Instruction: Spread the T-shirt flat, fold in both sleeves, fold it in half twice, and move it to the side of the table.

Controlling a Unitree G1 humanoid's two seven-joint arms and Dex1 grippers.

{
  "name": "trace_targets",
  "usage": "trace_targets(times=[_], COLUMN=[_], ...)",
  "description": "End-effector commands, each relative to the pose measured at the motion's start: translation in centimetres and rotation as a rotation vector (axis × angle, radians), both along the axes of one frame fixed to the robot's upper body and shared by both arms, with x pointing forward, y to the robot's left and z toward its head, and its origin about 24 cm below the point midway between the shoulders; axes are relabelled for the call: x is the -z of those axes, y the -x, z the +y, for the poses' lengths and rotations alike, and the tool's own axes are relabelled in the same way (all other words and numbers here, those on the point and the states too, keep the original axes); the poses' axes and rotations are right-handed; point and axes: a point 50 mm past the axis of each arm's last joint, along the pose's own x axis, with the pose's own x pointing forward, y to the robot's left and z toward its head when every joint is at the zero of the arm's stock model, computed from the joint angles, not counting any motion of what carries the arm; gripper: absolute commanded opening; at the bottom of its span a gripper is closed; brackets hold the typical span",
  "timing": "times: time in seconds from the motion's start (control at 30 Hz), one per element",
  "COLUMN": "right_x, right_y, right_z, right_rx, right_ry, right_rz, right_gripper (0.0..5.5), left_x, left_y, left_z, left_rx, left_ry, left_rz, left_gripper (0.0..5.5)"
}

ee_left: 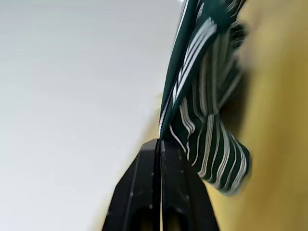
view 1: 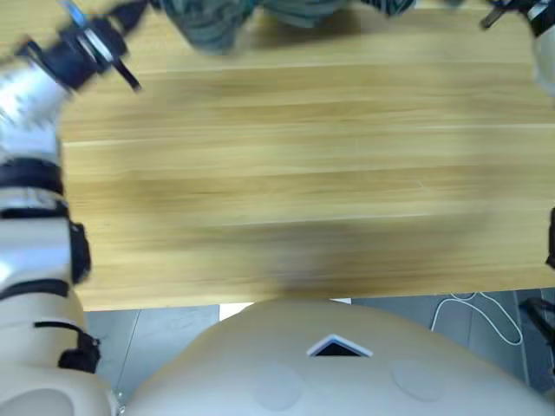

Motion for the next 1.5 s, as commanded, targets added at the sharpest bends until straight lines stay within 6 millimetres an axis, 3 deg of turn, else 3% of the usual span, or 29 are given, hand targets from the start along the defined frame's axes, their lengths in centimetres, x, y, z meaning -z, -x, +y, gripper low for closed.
trace_targets(times=[0.03,0.1,0.17,0.3,0.4,0.63,0.77,0.9,1.03,1.2,1.37,1.5], right_x=[3.0,5.6,7.0,8.4,8.5,9.8,10.3,11.2,10.8,10.2,10.0,10.0], right_y=[1.5,4.8,8.0,12.3,14.0,17.4,19.3,20.8,22.9,23.5,23.7,23.5], right_z=[0.6,1.9,2.4,1.1,0.1,0.2,0.6,1.1,1.9,1.7,1.7,1.3], right_rx=[-0.053,-0.245,-0.383,-0.459,-0.463,-0.54,-0.596,-0.62,-0.698,-0.687,-0.687,-0.663], right_ry=[0.007,0.025,0.01,0.022,0.013,0.008,-0.01,-0.02,-0.078,-0.11,-0.12,-0.121], right_rz=[0.106,0.256,0.386,0.574,0.642,0.81,0.89,0.964,0.988,0.968,0.962,0.956], right_gripper=[0.04,0.04,0.04,0.04,0.04,0.04,0.04,0.04,0.04,0.04,0.95,1.59], left_x=[4.6,7.2,8.3,8.0,7.3,4.7,3.9,4.9,6.4,7.6,8.2,7.1], left_y=[1.6,3.2,4.2,5.1,6.3,11.5,13.5,13.6,14.0,14.4,15.6,15.8], left_z=[-1.7,-3.2,-3.8,-3.4,-3.0,-2.5,-2.5,-2.4,-2.6,-1.6,-1.4,-1.0], left_rx=[0.063,0.153,0.211,0.259,0.323,0.513,0.572,0.551,0.532,0.497,0.516,0.49], left_ry=[-0.022,-0.071,-0.104,-0.145,-0.181,-0.179,-0.18,-0.25,-0.323,-0.392,-0.386,-0.306], left_rz=[0.165,0.268,0.314,0.304,0.287,0.309,0.351,0.397,0.435,0.536,0.625,0.643], left_gripper=[0.0,0.0,0.0,0.0,0.0,0.0,0.0,0.0,0.0,0.0,0.83,1.38])
